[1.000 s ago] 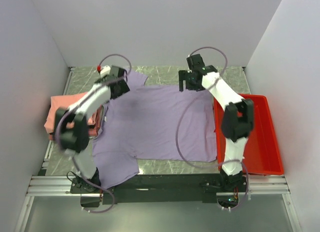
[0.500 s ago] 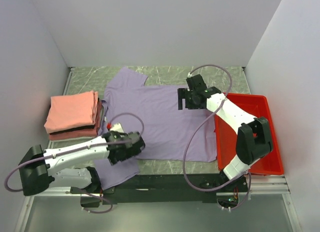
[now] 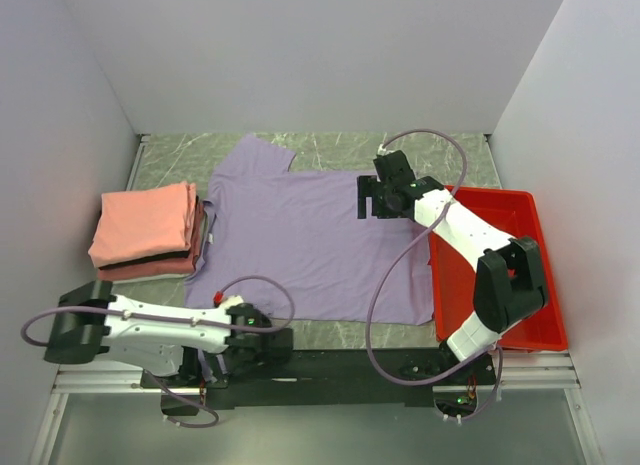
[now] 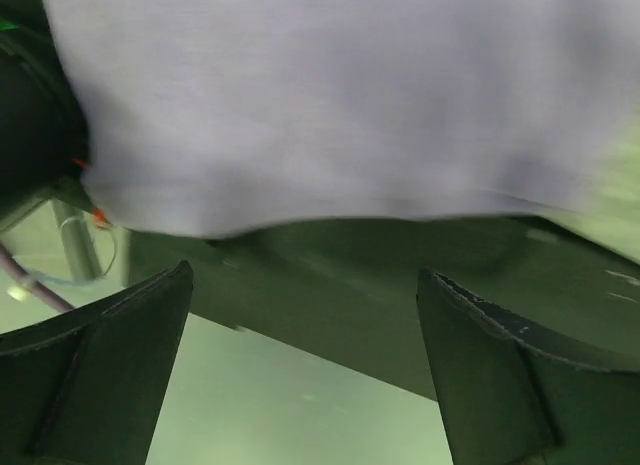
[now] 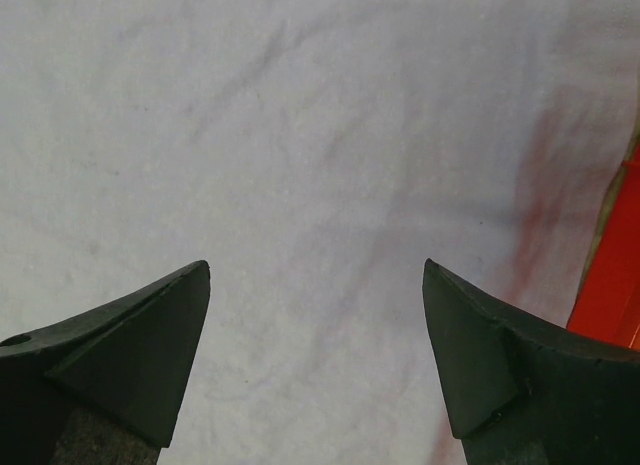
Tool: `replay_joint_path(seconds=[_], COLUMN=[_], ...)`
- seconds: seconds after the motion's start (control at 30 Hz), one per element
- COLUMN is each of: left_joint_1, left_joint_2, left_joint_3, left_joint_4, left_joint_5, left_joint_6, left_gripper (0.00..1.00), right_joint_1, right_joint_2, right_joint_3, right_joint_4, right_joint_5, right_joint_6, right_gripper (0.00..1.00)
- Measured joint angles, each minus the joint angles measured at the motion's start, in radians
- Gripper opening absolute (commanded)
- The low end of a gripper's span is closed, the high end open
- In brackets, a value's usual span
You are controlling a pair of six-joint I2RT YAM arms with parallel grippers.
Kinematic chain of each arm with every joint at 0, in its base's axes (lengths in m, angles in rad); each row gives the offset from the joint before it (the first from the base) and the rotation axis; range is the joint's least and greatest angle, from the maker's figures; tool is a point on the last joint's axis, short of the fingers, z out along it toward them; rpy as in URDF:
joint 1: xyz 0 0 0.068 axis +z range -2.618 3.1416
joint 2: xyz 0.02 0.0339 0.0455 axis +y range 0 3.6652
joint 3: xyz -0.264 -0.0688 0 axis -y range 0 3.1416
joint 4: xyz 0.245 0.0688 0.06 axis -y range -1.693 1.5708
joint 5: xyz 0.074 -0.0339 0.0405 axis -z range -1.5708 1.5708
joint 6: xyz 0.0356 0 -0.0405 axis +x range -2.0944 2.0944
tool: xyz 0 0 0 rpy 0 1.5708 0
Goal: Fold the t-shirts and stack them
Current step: Fold the tshirt
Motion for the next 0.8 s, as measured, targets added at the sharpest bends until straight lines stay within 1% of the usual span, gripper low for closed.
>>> replay_joint_path(seconds=[0.07, 0.1, 0.2, 0.23, 0.27, 0.33, 0.47, 0.6, 0.7, 0.8], left_joint_1=[-0.011, -0.015, -0.016, -0.016, -0.016, -0.016, -0.016, -0.016, -0.016, -0.016], left_joint_2=[-0.064, -0.107, -0.227, -0.256, -0.272, -0.289, -0.267, -0.173, -0.128, -0.118], left_joint_3=[-0.076, -0.107, -0.166, -0.177, -0.182, -0.191, -0.193, -0.180, -0.164, -0.162], left_joint_4=[0.025, 0.074, 0.156, 0.169, 0.175, 0.175, 0.170, 0.160, 0.154, 0.152], left_joint_5=[0.025, 0.025, 0.018, 0.013, 0.008, 0.003, 0.001, 0.002, -0.002, -0.005], left_joint_6=[0.002, 0.002, 0.000, -0.001, -0.002, -0.006, -0.008, -0.020, -0.028, -0.030], left_gripper=[0.99, 0.99, 0.98, 0.96, 0.92, 0.90, 0.88, 0.87, 0.84, 0.79], right_joint_1=[0.000, 0.000, -0.001, -0.001, -0.001, -0.001, -0.001, -0.001, -0.001, -0.001], right_joint_2=[0.006, 0.010, 0.013, 0.013, 0.013, 0.013, 0.016, 0.030, 0.032, 0.032], right_joint_3=[0.000, 0.000, 0.000, 0.000, 0.000, 0.000, 0.000, 0.000, 0.000, 0.000], right_joint_4=[0.002, 0.002, 0.002, 0.002, 0.003, 0.002, 0.002, 0.002, 0.002, 0.002], right_joint_5=[0.004, 0.005, 0.008, 0.010, 0.010, 0.010, 0.012, 0.011, 0.008, 0.002], right_joint_6=[0.000, -0.002, -0.003, -0.003, -0.004, -0.003, -0.005, -0.007, -0.007, -0.008], right_gripper=[0.93, 0.93, 0.93, 0.93, 0.93, 0.93, 0.93, 0.93, 0.93, 0.93])
